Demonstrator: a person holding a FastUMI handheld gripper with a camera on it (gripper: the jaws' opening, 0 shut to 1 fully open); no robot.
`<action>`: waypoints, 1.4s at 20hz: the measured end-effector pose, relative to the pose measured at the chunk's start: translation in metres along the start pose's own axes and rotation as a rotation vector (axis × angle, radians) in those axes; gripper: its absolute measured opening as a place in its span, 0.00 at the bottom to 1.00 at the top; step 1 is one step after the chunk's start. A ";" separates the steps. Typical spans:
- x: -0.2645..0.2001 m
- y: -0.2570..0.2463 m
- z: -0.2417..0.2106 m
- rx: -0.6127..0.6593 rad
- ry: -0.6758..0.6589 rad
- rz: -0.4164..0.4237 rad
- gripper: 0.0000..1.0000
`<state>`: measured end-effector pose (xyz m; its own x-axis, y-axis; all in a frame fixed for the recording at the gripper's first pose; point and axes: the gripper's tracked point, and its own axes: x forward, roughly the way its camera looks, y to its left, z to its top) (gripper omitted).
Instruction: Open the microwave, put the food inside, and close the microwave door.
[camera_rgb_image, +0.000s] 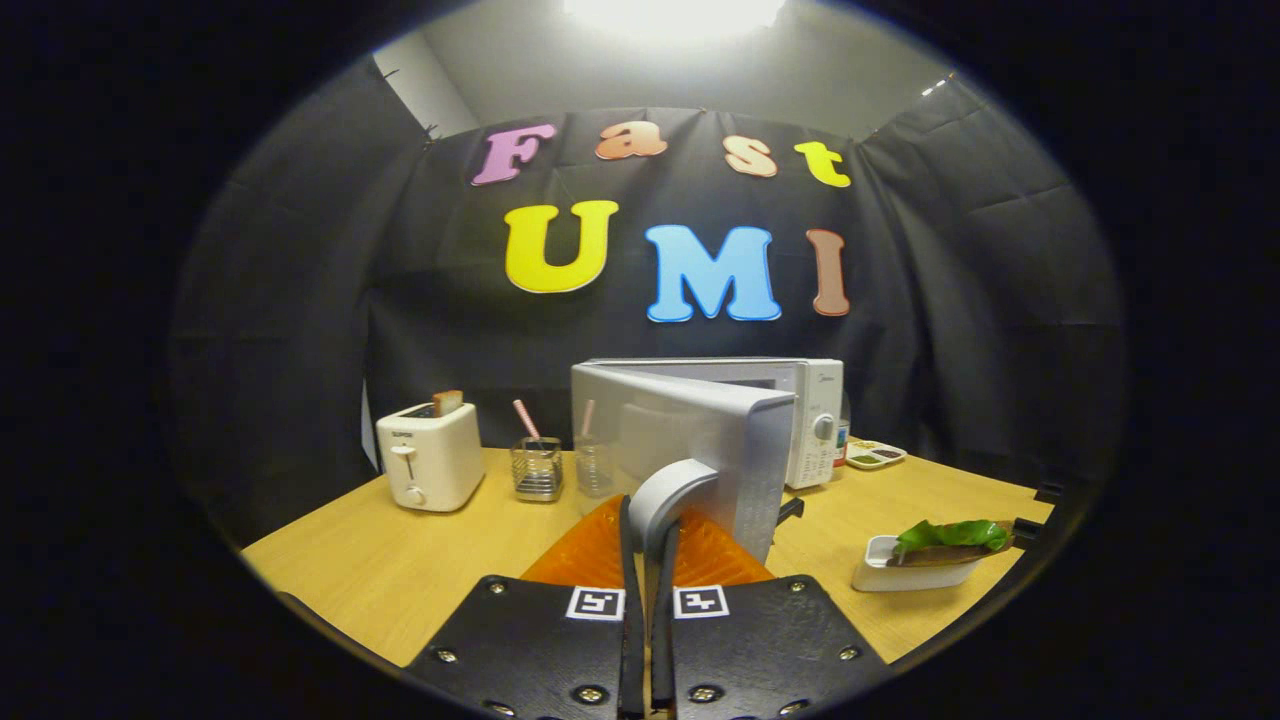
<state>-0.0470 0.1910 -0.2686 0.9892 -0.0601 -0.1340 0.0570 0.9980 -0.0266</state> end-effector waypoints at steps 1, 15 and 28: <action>-0.001 0.017 0.000 -0.004 -0.002 0.037 0.03; -0.016 0.060 -0.007 -0.031 -0.017 0.072 0.27; -0.095 -0.044 0.012 -0.284 -0.197 0.247 0.88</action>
<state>-0.1422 0.1534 -0.2433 0.9769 0.2126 0.0201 -0.1976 0.9354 -0.2932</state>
